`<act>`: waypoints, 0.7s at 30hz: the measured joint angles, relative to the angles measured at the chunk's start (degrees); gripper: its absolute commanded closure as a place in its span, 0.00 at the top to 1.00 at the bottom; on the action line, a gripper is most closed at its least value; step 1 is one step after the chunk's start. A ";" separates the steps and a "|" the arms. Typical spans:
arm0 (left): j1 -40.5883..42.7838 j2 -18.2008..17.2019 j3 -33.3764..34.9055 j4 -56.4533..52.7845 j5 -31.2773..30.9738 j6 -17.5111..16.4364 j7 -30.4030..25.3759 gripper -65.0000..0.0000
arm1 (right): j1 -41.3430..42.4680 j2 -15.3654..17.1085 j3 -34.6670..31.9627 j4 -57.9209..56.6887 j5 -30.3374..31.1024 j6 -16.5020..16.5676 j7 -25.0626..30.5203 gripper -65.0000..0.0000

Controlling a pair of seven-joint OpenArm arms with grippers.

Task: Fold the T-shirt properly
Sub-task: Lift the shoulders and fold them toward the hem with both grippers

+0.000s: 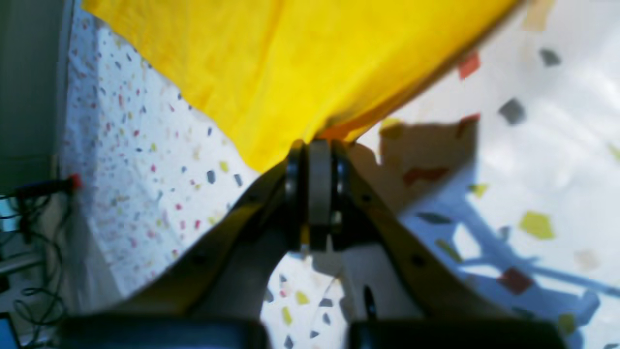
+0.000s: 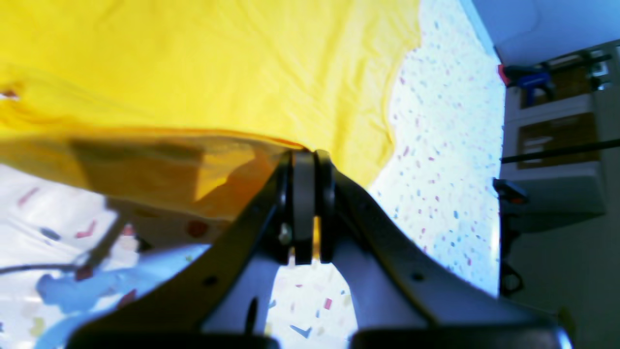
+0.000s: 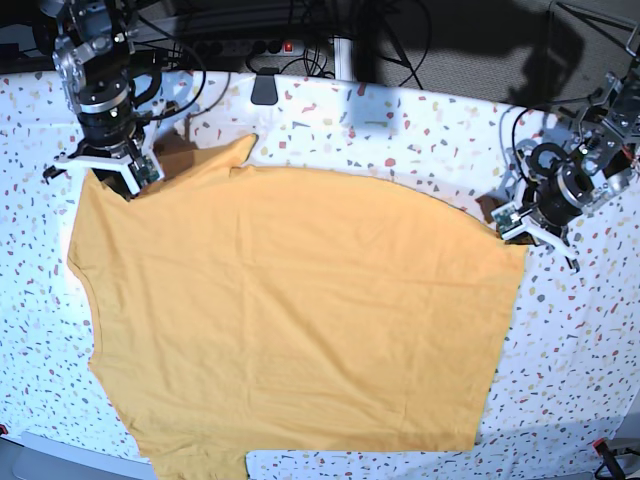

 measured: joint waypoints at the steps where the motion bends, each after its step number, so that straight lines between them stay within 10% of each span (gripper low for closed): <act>1: 0.04 -0.02 0.00 0.00 0.00 0.00 0.02 0.00 | 0.46 -0.13 0.00 0.00 0.13 0.02 -0.02 0.00; 8: 0.02 3.19 0.00 -0.04 -0.07 0.11 0.22 0.00 | 6.12 -0.37 0.00 -2.45 2.51 0.00 -0.17 0.00; 14: -0.17 7.67 0.00 -0.04 -0.15 9.81 0.79 0.00 | 12.76 -5.25 0.00 -7.45 2.67 -0.35 0.52 0.00; 21: -3.52 9.49 0.00 -0.09 -0.31 10.40 4.63 0.00 | 18.14 -10.19 0.00 -10.32 4.59 -0.42 0.94 0.00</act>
